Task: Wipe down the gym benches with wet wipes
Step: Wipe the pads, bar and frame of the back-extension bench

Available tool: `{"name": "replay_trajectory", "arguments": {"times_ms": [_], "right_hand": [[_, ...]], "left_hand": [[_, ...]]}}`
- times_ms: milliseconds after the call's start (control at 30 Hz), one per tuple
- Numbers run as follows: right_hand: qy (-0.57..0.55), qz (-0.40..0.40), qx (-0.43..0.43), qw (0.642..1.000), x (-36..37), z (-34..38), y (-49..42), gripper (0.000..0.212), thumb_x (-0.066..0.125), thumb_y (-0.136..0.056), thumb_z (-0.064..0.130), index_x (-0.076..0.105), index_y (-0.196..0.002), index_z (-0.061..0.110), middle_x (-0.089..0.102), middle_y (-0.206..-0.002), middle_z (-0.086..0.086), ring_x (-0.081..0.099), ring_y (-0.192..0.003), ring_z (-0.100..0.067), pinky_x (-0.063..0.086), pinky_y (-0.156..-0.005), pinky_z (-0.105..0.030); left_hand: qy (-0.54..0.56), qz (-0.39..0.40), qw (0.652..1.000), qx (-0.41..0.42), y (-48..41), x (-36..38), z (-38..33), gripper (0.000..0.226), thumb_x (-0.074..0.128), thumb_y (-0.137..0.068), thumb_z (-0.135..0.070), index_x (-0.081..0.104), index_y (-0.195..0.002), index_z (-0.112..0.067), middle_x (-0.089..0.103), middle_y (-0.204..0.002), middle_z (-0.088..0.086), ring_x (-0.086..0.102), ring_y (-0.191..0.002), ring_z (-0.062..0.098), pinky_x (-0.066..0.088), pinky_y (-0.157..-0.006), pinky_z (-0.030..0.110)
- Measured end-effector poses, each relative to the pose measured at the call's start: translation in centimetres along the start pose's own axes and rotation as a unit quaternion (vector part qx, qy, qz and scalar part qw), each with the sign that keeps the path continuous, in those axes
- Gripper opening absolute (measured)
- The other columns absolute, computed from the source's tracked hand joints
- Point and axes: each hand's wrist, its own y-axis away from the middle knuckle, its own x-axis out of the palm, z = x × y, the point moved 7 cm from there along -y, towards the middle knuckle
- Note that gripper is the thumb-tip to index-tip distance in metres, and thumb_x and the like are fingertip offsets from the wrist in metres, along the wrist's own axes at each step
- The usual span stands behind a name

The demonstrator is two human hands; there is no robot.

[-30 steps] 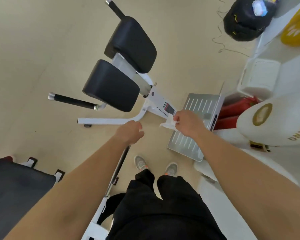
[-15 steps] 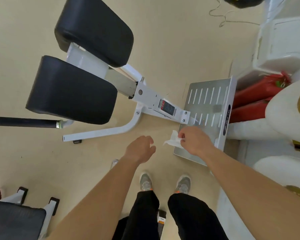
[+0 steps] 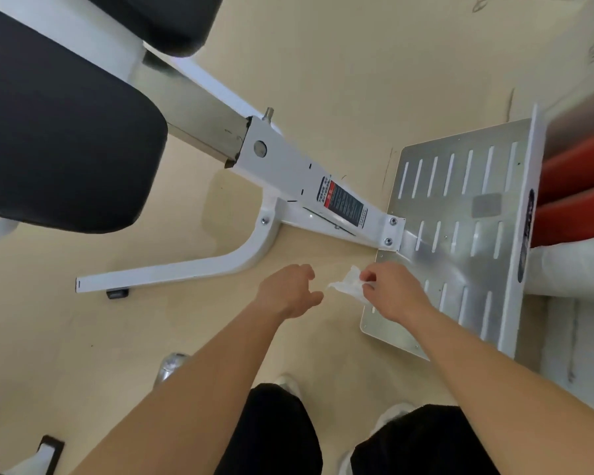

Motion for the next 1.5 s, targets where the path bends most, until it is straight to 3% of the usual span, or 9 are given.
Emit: {"name": "replay_trajectory", "arguments": {"times_ms": [367,533,767,933,1100,1200,1300,1400,1500], "right_hand": [[-0.068,-0.050,-0.072,0.994,6.6,0.0,-10.3,0.030,0.053,-0.096,0.010,0.071,-0.119,0.019,0.070,-0.121,0.000,0.063,-0.113,-0.022,0.050,-0.099,-0.037],[-0.101,-0.084,-0.132,0.983,8.9,1.6,-14.2,0.028,0.055,-0.096,0.004,0.073,-0.114,0.016,0.070,-0.117,-0.001,0.064,-0.108,-0.019,0.050,-0.099,-0.035],[-0.112,-0.092,-0.222,0.964,13.4,5.2,-18.5,0.017,0.061,-0.096,0.012,0.068,-0.096,0.027,0.062,-0.103,0.007,0.058,-0.081,-0.003,0.049,-0.081,-0.025],[-0.041,-0.120,-0.297,0.946,16.0,9.3,-22.6,0.022,0.054,-0.100,0.013,0.072,-0.112,0.012,0.059,-0.116,-0.004,0.059,-0.099,-0.018,0.041,-0.082,-0.026],[0.047,-0.163,-0.394,0.903,19.4,12.7,-24.6,0.026,0.056,-0.094,-0.002,0.066,-0.118,0.001,0.060,-0.125,-0.009,0.056,-0.111,-0.031,0.049,-0.088,-0.039],[0.175,-0.195,-0.443,0.858,22.7,11.9,-25.3,0.044,0.059,-0.088,0.002,0.061,-0.132,0.006,0.058,-0.140,-0.011,0.054,-0.128,-0.034,0.048,-0.100,-0.046],[0.299,-0.193,-0.444,0.823,25.6,9.6,-25.1,0.065,0.038,-0.094,0.023,0.028,-0.157,0.009,0.022,-0.165,-0.009,0.017,-0.154,-0.023,0.019,-0.124,-0.046],[0.392,-0.238,-0.434,0.775,25.5,9.4,-25.1,0.068,0.031,-0.095,0.023,0.017,-0.159,0.007,0.013,-0.167,-0.012,0.011,-0.155,-0.024,0.012,-0.125,-0.047],[0.426,-0.281,-0.415,0.753,24.3,11.0,-26.0,0.062,0.025,-0.100,0.025,0.022,-0.158,0.007,0.020,-0.166,-0.011,0.016,-0.154,-0.026,0.013,-0.123,-0.048]], "left_hand": [[0.066,-0.057,0.995,0.048,-10.1,3.0,2.7,0.062,0.072,-0.088,-0.043,0.046,-0.143,-0.033,0.056,-0.133,-0.002,0.058,-0.113,0.018,0.049,-0.096,0.037],[0.096,-0.150,0.983,0.051,-13.5,3.3,5.3,0.023,0.065,-0.095,-0.033,0.068,-0.117,-0.026,0.062,-0.118,-0.003,0.061,-0.102,0.016,0.043,-0.079,0.028],[0.213,-0.320,0.923,-0.023,-15.0,3.6,11.9,0.006,0.067,-0.091,-0.027,0.071,-0.096,-0.028,0.064,-0.091,-0.018,0.062,-0.086,0.007,0.042,-0.065,0.021],[0.222,-0.464,0.856,-0.058,-15.9,4.5,16.3,0.010,0.060,-0.092,-0.014,0.061,-0.089,-0.023,0.061,-0.091,-0.007,0.060,-0.076,0.016,0.048,-0.066,0.035],[0.095,-0.584,0.805,-0.046,-17.3,5.5,19.4,0.029,0.063,-0.081,0.006,0.075,-0.099,-0.014,0.062,-0.094,0.007,0.059,-0.076,0.030,0.051,-0.056,0.042],[-0.009,-0.600,0.800,-0.023,-17.9,8.1,19.8,0.040,0.053,-0.080,0.001,0.072,-0.112,-0.013,0.067,-0.114,0.011,0.064,-0.098,0.034,0.054,-0.081,0.045],[-0.074,-0.544,0.835,-0.026,-18.6,11.8,20.1,0.053,0.049,-0.092,-0.020,0.053,-0.143,-0.008,0.047,-0.152,0.012,0.043,-0.142,0.028,0.034,-0.116,0.048],[-0.084,-0.511,0.854,-0.041,-19.8,11.9,20.4,0.065,0.044,-0.095,-0.035,0.036,-0.154,-0.009,0.030,-0.162,0.011,0.026,-0.151,0.025,0.017,-0.122,0.046],[-0.093,-0.491,0.864,-0.054,-21.4,9.3,20.1,0.063,0.038,-0.098,-0.040,0.038,-0.153,-0.009,0.034,-0.161,0.011,0.027,-0.151,0.026,0.018,-0.122,0.048]]}}
